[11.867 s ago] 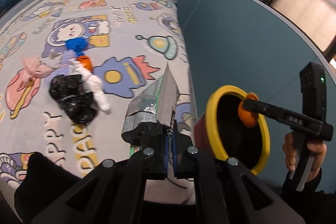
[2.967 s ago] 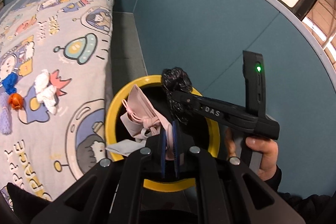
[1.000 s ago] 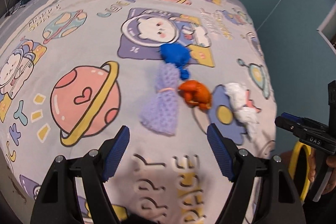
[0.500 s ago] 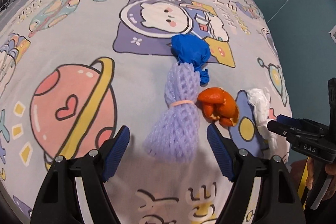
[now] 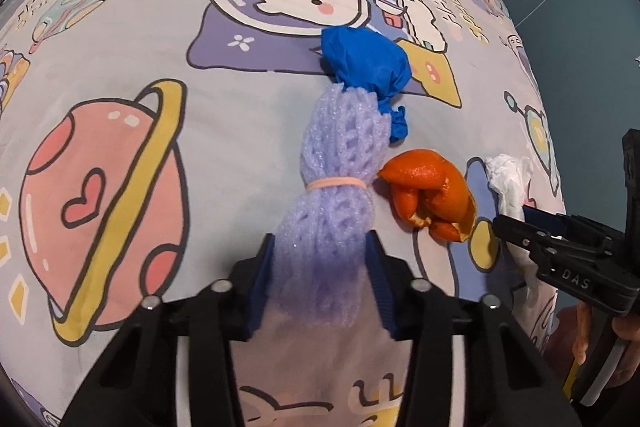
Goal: Collect trash
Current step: 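Grasp the purple mesh net with the left tool while the right grasps white tissue, then lift the mesh net and white tissue off the bed with both tools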
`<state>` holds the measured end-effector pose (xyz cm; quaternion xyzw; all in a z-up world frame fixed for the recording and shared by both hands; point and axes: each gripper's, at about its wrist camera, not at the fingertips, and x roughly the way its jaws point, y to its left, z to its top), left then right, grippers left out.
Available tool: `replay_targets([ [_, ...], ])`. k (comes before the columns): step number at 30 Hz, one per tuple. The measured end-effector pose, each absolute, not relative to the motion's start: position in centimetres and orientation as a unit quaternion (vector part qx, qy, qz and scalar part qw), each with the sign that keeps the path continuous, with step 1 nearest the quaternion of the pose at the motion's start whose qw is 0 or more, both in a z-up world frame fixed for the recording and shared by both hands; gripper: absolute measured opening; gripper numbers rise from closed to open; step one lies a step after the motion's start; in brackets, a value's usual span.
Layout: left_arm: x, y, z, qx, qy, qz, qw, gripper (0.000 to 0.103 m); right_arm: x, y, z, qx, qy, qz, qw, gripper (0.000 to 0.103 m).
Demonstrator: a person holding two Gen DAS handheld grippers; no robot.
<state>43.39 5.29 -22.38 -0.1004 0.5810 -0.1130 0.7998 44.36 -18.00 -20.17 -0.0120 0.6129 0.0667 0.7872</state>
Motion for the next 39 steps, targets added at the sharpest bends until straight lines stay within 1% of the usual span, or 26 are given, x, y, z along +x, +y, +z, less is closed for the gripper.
replay_targets([
  [1, 43.4, 5.2, -22.3, -0.102, 0.58, -0.113, 0.8, 0.034, 44.4, -18.1, -20.2, -0.016, 0.611, 0.061, 0.789, 0.032],
  [3, 43.2, 5.4, -22.0, -0.112, 0.578, -0.115, 0.8, 0.029, 44.4, -18.3, -20.1, -0.013, 0.609, 0.059, 0.791, 0.028],
  [4, 43.0, 5.5, -21.7, -0.119, 0.576, -0.117, 0.801, 0.026, 44.3, -18.5, -20.0, -0.008, 0.609, 0.061, 0.791, 0.023],
  [5, 42.8, 5.6, -21.4, -0.122, 0.574, -0.121, 0.8, 0.023, 44.2, -18.4, -19.9, -0.009, 0.609, 0.062, 0.791, 0.022],
  [7, 42.5, 5.7, -20.7, -0.124, 0.57, -0.122, 0.803, 0.022, 43.9, -18.4, -19.6, -0.013, 0.608, 0.067, 0.791, 0.019],
  [13, 40.2, 6.1, -18.2, -0.123, 0.553, -0.137, 0.813, 0.02, 42.0, -18.4, -17.8, -0.008, 0.599, 0.078, 0.797, 0.018],
  [24, 35.1, 7.0, -15.8, -0.107, 0.552, -0.142, 0.815, 0.02, 37.7, -18.4, -13.9, -0.007, 0.584, 0.102, 0.806, 0.018],
  [39, 28.5, 3.0, -14.4, -0.085, 0.551, -0.181, 0.81, 0.02, 29.3, -22.0, -9.5, 0.023, 0.562, 0.109, 0.82, 0.018],
])
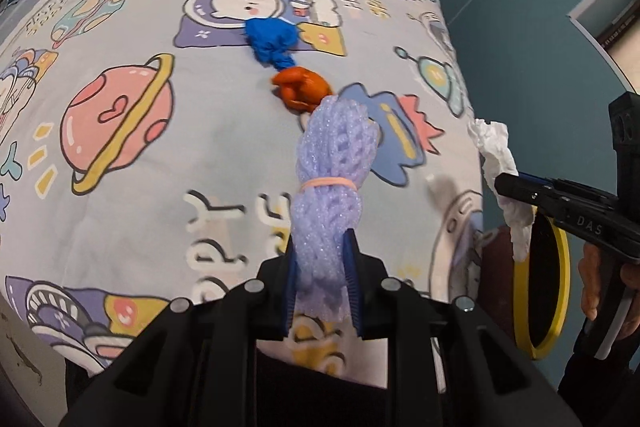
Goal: Collect trash
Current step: 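Lift the mesh net and white tissue off the bed with both tools, then carry the mesh net and tissue over the yellow-rimmed bin with both tools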
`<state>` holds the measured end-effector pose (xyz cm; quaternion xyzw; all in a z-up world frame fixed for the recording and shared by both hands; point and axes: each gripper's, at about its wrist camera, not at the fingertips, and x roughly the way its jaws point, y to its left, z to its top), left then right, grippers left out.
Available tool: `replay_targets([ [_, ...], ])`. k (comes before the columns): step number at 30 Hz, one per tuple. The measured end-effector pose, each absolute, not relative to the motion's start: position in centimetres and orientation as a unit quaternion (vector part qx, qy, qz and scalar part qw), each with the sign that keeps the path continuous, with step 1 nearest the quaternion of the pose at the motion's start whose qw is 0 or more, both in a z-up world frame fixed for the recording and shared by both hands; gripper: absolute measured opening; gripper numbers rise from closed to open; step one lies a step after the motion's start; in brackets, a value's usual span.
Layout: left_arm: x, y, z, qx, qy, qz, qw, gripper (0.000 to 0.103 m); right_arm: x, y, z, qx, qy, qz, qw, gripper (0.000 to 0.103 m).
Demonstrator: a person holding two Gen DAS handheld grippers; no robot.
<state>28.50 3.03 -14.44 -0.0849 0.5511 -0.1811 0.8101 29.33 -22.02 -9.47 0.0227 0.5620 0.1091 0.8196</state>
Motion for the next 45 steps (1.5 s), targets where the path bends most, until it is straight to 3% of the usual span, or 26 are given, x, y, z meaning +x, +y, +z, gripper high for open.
replay_targets([
  [45, 18.9, -19.4, -7.3, 0.025, 0.517, -0.345, 0.783, 0.02, 15.8, -43.0, -5.9, 0.204, 0.469, 0.002, 0.859, 0.018],
])
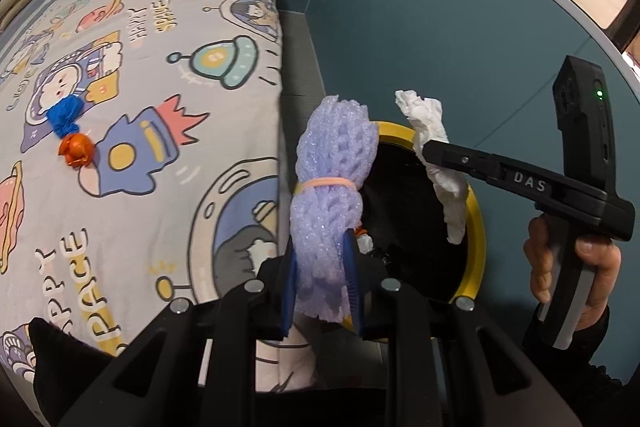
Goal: Collect trash
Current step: 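Carry the mesh net and tissue over the yellow-rimmed bin with both tools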
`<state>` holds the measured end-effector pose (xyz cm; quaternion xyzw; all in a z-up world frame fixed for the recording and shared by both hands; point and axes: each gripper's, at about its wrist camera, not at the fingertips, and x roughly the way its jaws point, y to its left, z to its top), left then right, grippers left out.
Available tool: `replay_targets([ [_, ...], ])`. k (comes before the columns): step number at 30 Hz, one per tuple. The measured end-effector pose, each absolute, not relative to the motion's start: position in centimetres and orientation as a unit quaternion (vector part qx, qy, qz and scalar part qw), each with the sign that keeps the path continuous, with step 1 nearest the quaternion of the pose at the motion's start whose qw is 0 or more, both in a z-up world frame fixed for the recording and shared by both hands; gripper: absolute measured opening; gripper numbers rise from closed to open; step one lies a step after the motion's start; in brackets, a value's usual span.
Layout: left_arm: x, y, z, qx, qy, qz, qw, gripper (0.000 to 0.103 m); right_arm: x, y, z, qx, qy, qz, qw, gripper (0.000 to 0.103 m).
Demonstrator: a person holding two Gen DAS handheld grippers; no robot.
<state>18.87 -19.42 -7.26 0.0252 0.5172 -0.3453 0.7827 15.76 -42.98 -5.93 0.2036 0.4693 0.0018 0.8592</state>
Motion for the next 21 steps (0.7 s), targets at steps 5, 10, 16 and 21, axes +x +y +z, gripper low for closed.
replay_targets([
  [5, 18.3, -21.1, -7.5, 0.037, 0.52, -0.354, 0.777, 0.02, 15.2, -44.5, -6.8, 0.214, 0.471, -0.015, 0.856, 0.019],
  [10, 17.8, -22.8, -8.2, 0.051, 0.528, -0.362, 0.767, 0.02, 14.9, -45.3, -7.6, 0.226, 0.473, -0.02, 0.851, 0.019],
  [16, 17.6, -24.3, -10.0, 0.061, 0.543, -0.364, 0.754, 0.021, 14.9, -46.3, -8.8, 0.239, 0.479, -0.026, 0.844, 0.019],
  [21, 17.4, -24.8, -10.4, 0.062, 0.547, -0.364, 0.752, 0.022, 14.8, -47.0, -9.1, 0.247, 0.477, -0.031, 0.843, 0.019],
])
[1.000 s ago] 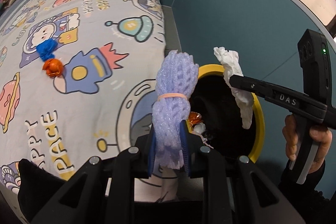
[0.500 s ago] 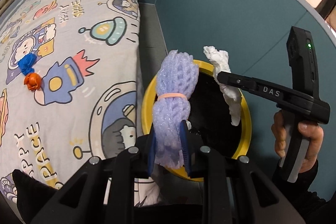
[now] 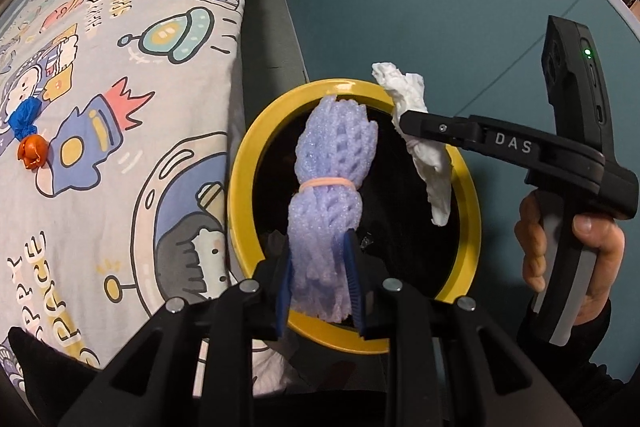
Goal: Collect trash
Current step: 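Carry the mesh net and tissue over the yellow-rimmed bin with both tools, then open both tools to drop the mesh net and tissue into the bin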
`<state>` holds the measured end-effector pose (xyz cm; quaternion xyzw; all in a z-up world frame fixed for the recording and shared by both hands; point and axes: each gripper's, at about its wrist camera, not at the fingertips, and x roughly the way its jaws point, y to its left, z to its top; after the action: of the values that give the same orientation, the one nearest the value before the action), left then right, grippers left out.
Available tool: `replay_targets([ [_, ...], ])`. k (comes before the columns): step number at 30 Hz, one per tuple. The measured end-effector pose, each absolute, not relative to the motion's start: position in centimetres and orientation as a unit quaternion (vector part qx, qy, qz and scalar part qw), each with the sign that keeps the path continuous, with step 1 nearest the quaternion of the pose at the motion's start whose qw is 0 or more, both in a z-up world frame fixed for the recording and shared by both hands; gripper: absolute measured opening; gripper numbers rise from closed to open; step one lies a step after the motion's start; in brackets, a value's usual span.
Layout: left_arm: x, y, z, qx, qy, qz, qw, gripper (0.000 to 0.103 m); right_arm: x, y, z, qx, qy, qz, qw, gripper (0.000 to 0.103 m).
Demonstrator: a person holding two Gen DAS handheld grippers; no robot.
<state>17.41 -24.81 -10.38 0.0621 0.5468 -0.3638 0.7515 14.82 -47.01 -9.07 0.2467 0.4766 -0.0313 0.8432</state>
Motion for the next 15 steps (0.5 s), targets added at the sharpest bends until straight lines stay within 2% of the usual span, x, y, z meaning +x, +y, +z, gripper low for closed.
replay_targets([
  [6, 17.28, -24.92, -10.4, 0.06, 0.548, -0.361, 0.752, 0.026, 14.7, -47.26, -9.04, 0.25, 0.474, -0.03, 0.844, 0.026],
  [10, 17.25, -24.9, -10.5, 0.057, 0.551, -0.362, 0.75, 0.033, 14.68, -47.38, -9.02, 0.25, 0.473, -0.032, 0.844, 0.033],
  [15, 17.02, -24.78, -10.36, 0.056, 0.548, -0.363, 0.752, 0.044, 14.57, -47.83, -8.74, 0.254, 0.468, -0.04, 0.846, 0.035],
])
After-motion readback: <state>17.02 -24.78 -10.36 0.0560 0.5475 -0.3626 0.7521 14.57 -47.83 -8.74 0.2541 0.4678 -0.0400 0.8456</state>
